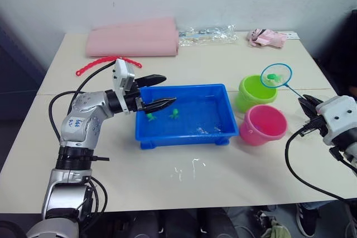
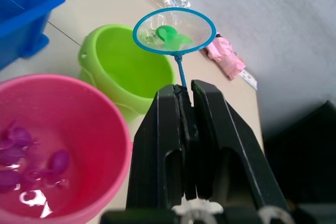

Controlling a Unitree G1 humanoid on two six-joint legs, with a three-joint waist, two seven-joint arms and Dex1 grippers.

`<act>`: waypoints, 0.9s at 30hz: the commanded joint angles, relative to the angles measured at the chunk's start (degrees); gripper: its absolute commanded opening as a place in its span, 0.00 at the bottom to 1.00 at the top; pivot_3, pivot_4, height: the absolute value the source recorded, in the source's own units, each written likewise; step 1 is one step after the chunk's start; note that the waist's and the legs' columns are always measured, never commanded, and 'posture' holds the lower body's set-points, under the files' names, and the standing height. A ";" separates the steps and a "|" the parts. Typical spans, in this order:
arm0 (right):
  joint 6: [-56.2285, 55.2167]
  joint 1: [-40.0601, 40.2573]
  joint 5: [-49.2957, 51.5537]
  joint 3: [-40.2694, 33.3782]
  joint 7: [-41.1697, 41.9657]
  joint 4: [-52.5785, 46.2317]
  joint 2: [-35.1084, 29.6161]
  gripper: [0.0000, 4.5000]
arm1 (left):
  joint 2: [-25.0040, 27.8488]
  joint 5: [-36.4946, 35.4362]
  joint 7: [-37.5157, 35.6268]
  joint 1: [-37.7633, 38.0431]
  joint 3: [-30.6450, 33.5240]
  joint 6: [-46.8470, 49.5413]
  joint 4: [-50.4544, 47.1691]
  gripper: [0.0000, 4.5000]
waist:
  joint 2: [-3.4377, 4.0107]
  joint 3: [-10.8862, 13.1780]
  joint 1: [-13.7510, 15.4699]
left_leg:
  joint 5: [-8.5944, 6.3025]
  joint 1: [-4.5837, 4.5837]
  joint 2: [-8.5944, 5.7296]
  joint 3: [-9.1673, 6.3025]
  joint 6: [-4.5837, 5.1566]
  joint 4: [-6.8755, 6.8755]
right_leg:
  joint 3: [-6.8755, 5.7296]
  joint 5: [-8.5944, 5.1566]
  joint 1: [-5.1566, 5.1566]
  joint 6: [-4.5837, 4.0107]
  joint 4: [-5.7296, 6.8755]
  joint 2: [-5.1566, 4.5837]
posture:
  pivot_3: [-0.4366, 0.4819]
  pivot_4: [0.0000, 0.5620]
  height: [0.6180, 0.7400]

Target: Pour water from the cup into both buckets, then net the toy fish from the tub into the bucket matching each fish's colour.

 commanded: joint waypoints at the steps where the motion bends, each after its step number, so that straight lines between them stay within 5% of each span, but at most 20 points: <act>1: -6.38 -1.92 -7.27 1.41 -1.29 1.85 -2.63 0.00 | -0.26 -0.86 0.73 -0.67 -0.09 0.57 -3.04 0.99 | 0.00 0.00 0.01 | 0.00 0.01 0.01 0.00 -0.01 0.01 | 0.00 0.00 0.00 0.00 -0.01 0.01 | 0.48 0.27 1.00; 14: -23.74 -5.03 -26.84 9.33 -5.18 15.58 -12.29 0.00 | -0.51 -0.93 1.50 0.00 0.09 0.83 -4.03 0.99 | 0.01 0.00 -0.01 | 0.06 0.03 0.02 0.00 -0.08 0.04 | 0.00 0.00 0.02 0.00 -0.02 0.01 | 0.48 0.27 1.00; 23: -29.37 -9.58 -26.98 7.82 -9.76 16.95 -11.04 0.00 | 0.01 -0.99 1.53 0.83 1.18 0.05 -3.42 0.99 | 0.01 0.00 -0.13 | 0.12 0.07 0.04 0.00 -0.13 0.06 | 0.03 0.00 0.02 0.00 -0.02 0.02 | 0.48 0.27 1.00; 27: -22.55 -14.21 -14.46 6.94 -5.44 14.22 -6.31 0.00 | 2.75 -2.26 -0.67 2.28 3.67 -0.06 -3.27 0.99 | 0.01 0.00 -0.25 | 0.13 0.08 0.08 0.00 -0.15 0.05 | 0.03 0.00 0.02 0.00 -0.02 0.06 | 0.48 0.27 1.00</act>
